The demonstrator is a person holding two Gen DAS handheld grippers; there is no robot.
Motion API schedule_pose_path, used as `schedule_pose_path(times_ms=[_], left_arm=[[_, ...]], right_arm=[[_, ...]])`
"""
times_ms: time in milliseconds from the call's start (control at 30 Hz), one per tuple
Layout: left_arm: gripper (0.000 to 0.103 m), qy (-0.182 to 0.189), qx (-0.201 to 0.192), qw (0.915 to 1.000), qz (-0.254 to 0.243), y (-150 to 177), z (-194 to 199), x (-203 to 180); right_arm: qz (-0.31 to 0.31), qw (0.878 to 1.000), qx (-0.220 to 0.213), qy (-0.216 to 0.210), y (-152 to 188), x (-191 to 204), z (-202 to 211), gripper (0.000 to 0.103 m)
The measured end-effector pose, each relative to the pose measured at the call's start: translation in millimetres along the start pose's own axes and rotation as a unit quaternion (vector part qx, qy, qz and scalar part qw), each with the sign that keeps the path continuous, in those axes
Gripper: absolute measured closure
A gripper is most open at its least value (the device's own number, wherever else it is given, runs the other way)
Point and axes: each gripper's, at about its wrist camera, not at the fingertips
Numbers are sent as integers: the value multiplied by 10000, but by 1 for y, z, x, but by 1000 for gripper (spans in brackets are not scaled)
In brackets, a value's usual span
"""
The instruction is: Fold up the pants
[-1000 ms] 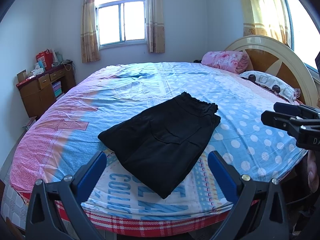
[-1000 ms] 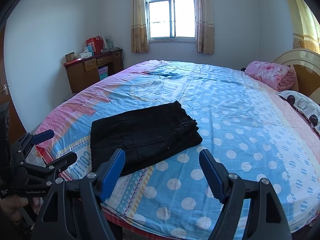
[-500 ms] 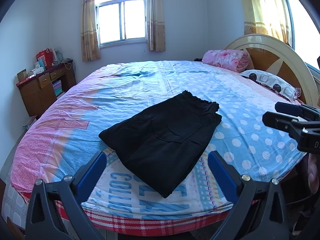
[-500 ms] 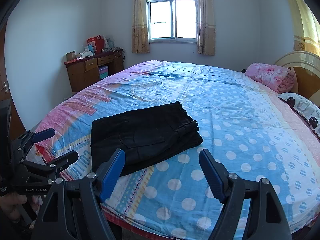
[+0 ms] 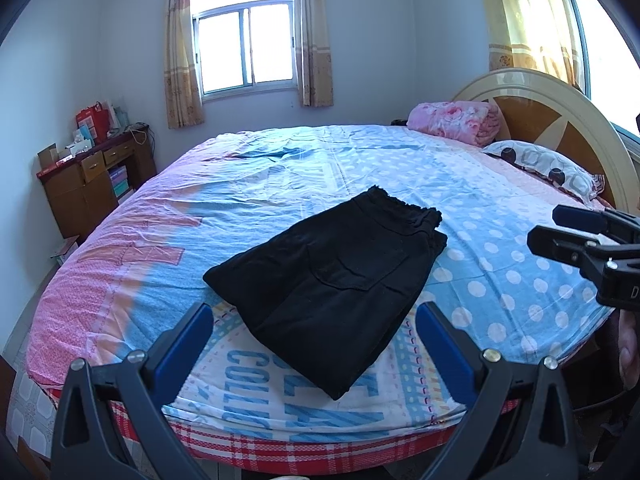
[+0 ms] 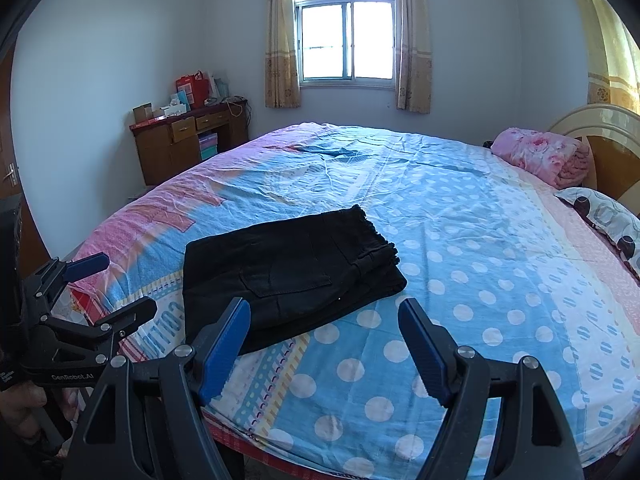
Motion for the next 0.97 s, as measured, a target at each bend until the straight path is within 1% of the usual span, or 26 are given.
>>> schedule_pose_path(times_ms=[300,467,600,667,867,967], left_arm=[[0,-127,7,9999,52,-3,0,6],[0,-147,70,9997,167,-3,-2,11],[0,-148,85,9998,144,-3,-3,11],[0,-103,45,9999,110,-2,-2,11],[0,-134,-98,9999,-24,-3,2,7],[0,-88,-73,9999,-19,-4,1,7]], right_arm=[[94,9996,-246,86,-3,3,8,25],[127,9996,-220,99,-1,5,6,25],[138,9996,-228,93,0,5,5,25],[150,9995,-246,109,1,7,6,25],[133,9996,-218,103,3,8,4,25],[143,9996,-209,96,3,8,3,25]])
Point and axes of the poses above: each gripper's, at about its wrist camera, not at the fingertips, and z roughly against the way its jaws point, x to its left, y to its underside, and after that the axes turned 6 degrees about -z, right-handed
